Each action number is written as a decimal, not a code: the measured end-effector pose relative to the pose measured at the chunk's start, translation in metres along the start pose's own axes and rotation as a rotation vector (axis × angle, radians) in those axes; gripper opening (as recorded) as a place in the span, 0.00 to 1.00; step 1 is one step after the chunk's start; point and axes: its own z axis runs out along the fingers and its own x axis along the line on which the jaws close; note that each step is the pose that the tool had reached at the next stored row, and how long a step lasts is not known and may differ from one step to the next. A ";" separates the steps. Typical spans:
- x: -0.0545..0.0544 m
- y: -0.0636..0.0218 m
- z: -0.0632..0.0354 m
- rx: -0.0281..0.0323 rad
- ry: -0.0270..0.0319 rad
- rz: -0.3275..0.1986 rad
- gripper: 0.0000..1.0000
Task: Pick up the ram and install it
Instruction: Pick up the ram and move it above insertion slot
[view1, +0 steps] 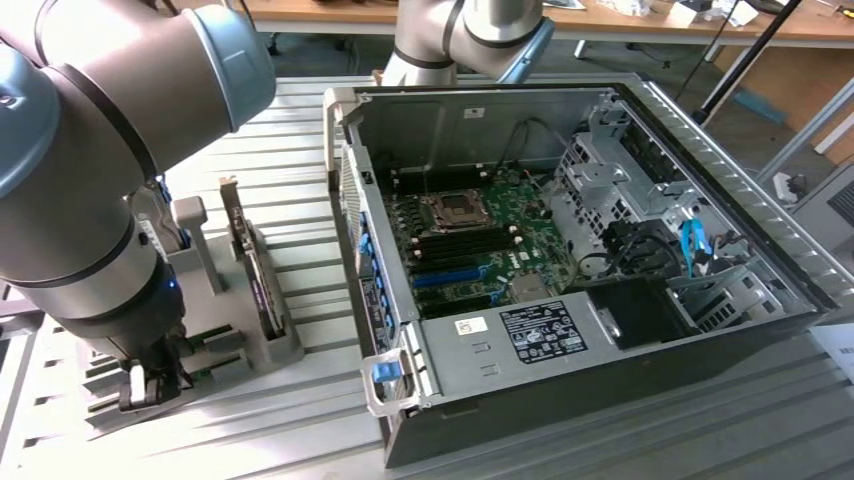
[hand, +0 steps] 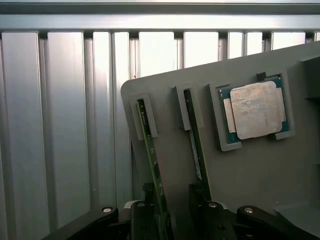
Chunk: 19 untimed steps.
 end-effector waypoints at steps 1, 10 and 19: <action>0.000 0.0000 0.0001 0.0000 0.0000 0.000 0.40; 0.000 0.0007 0.0011 -0.0022 -0.0067 -0.127 0.40; 0.008 0.0006 0.0011 -0.0024 -0.0042 -0.130 0.40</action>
